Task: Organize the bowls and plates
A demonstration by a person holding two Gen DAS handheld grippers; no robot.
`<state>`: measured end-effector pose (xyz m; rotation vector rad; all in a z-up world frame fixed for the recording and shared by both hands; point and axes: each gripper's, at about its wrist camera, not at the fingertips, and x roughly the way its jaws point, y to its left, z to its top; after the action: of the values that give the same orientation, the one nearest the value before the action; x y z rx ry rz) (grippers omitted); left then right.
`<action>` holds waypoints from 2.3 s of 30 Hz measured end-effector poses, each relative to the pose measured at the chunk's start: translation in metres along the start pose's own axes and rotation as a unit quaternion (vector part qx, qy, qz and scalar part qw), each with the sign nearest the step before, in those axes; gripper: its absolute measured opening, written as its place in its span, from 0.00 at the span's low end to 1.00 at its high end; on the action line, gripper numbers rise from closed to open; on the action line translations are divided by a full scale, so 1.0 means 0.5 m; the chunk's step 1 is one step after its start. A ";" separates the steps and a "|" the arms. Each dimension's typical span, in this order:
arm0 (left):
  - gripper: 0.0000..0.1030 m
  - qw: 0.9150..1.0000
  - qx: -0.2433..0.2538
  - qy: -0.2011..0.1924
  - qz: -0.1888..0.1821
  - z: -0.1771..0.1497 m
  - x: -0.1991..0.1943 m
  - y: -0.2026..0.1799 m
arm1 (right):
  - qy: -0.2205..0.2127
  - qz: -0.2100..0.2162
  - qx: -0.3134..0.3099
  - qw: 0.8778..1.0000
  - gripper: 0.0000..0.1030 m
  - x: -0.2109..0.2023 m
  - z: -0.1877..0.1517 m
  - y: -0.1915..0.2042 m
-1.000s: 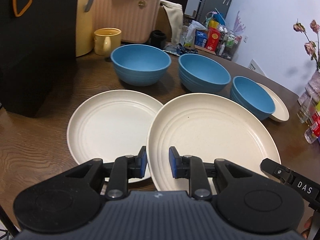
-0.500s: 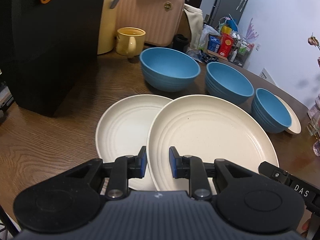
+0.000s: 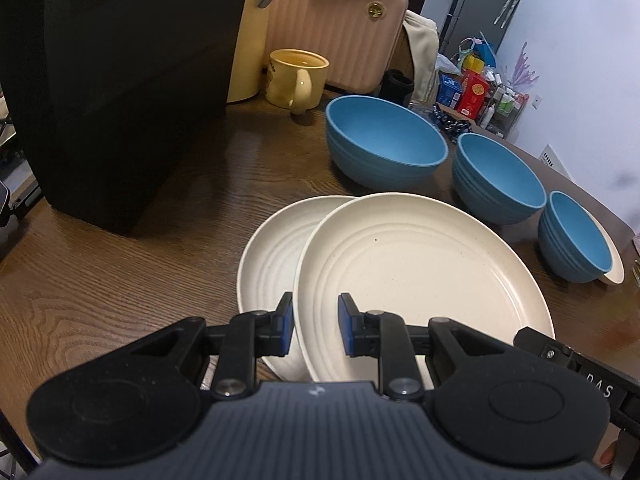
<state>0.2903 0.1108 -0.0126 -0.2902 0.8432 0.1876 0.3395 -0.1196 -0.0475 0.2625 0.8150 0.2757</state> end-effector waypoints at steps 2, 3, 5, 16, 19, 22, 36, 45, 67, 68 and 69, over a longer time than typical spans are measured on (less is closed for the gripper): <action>0.23 1.000 -0.001 0.000 0.002 0.002 0.005 0.005 | 0.002 0.001 -0.001 1.000 0.11 0.010 0.002 0.003; 0.23 1.000 -0.002 0.000 0.003 0.003 0.008 0.008 | 0.002 0.001 -0.003 1.000 0.11 0.014 0.002 0.005; 0.23 1.000 -0.003 0.000 0.006 0.005 0.014 0.012 | 0.003 0.000 -0.007 1.000 0.11 0.023 0.003 0.011; 0.23 1.000 -0.008 -0.004 0.021 0.018 0.038 0.047 | 0.010 0.005 -0.028 1.000 0.11 0.065 0.004 0.045; 0.23 1.000 -0.009 -0.005 0.024 0.019 0.044 0.055 | 0.009 0.005 -0.035 0.999 0.11 0.071 0.002 0.052; 0.23 1.000 -0.009 -0.005 0.026 0.018 0.047 0.062 | 0.003 0.002 -0.045 0.999 0.11 0.077 -0.001 0.060; 0.23 1.000 -0.005 -0.009 0.029 0.019 0.061 0.065 | -0.003 -0.002 -0.057 0.998 0.12 0.085 -0.009 0.063; 0.23 0.999 0.003 -0.014 0.035 0.016 0.064 0.061 | -0.004 -0.002 -0.057 0.998 0.12 0.086 -0.011 0.065; 0.23 0.999 0.014 -0.027 0.036 0.010 0.070 0.057 | -0.013 -0.024 -0.093 0.995 0.13 0.081 -0.016 0.083; 0.23 0.999 0.016 -0.028 0.037 0.010 0.070 0.057 | -0.015 -0.024 -0.093 0.995 0.13 0.081 -0.017 0.082; 0.23 0.999 0.017 -0.030 0.038 0.009 0.072 0.055 | -0.016 -0.025 -0.094 0.995 0.13 0.082 -0.017 0.083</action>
<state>0.3095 0.1398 -0.0418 -0.2199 0.7987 0.2510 0.3542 -0.0662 -0.0668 0.0689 0.7574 0.2992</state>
